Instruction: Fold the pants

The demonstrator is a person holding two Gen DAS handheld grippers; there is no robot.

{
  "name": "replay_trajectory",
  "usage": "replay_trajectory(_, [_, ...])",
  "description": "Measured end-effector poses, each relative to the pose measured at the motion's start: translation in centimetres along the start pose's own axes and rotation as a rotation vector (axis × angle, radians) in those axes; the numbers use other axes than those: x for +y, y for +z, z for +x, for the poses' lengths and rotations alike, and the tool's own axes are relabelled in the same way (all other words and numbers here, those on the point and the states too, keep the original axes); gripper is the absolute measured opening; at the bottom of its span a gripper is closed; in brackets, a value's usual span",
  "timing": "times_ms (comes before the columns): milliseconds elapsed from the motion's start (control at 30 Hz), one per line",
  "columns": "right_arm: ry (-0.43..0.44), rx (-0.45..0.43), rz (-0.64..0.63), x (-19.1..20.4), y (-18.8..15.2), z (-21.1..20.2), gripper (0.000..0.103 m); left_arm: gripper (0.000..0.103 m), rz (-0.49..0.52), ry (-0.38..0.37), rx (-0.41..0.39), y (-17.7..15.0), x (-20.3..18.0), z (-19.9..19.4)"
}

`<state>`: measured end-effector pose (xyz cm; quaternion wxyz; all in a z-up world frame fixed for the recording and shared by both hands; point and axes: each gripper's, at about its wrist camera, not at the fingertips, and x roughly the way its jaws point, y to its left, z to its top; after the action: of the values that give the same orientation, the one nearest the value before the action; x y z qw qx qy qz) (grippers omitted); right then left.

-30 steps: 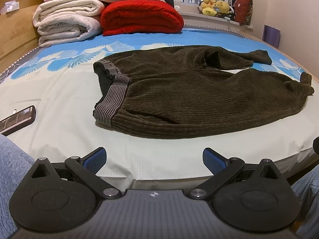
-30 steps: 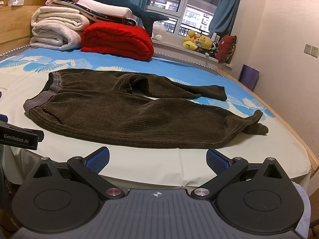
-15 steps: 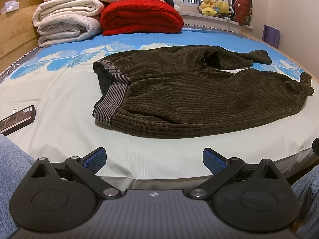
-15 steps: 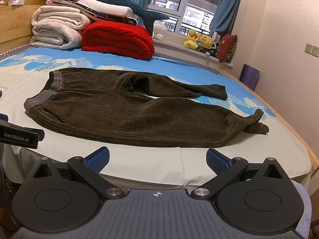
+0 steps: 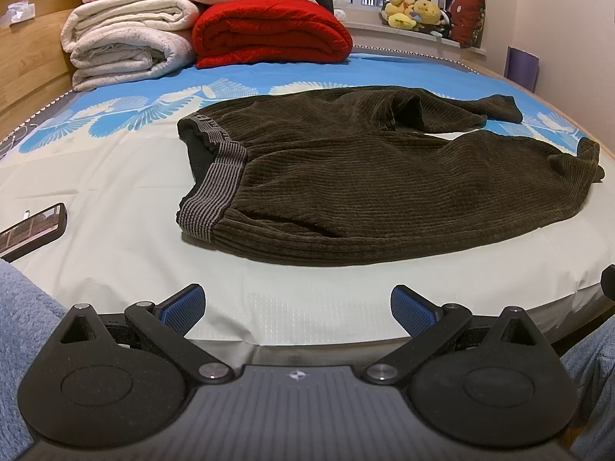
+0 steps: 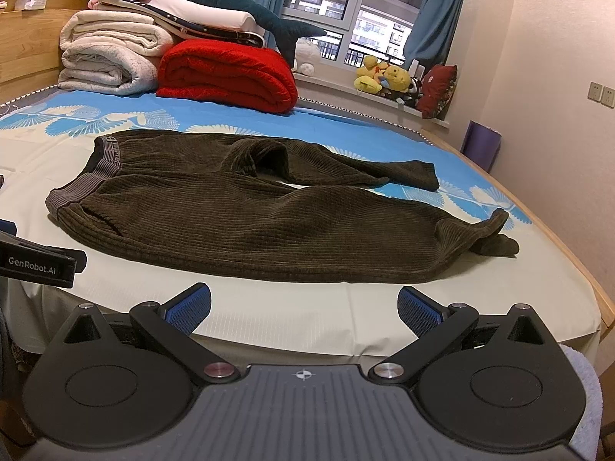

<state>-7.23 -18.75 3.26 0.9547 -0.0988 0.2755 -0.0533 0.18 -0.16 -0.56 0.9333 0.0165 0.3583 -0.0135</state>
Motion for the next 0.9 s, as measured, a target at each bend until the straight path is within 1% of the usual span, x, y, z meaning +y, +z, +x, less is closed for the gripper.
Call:
replay_trajectory(633, [0.002, 0.005, 0.003, -0.11, -0.05, 0.08, 0.102, 0.103, 0.002, 0.001, 0.003, -0.33, -0.17, 0.23])
replay_trajectory(900, [0.009, 0.014, 0.011, -0.12, -0.07, 0.40, 0.102, 0.103, 0.004, -0.001, 0.016, -0.39, -0.25, 0.52])
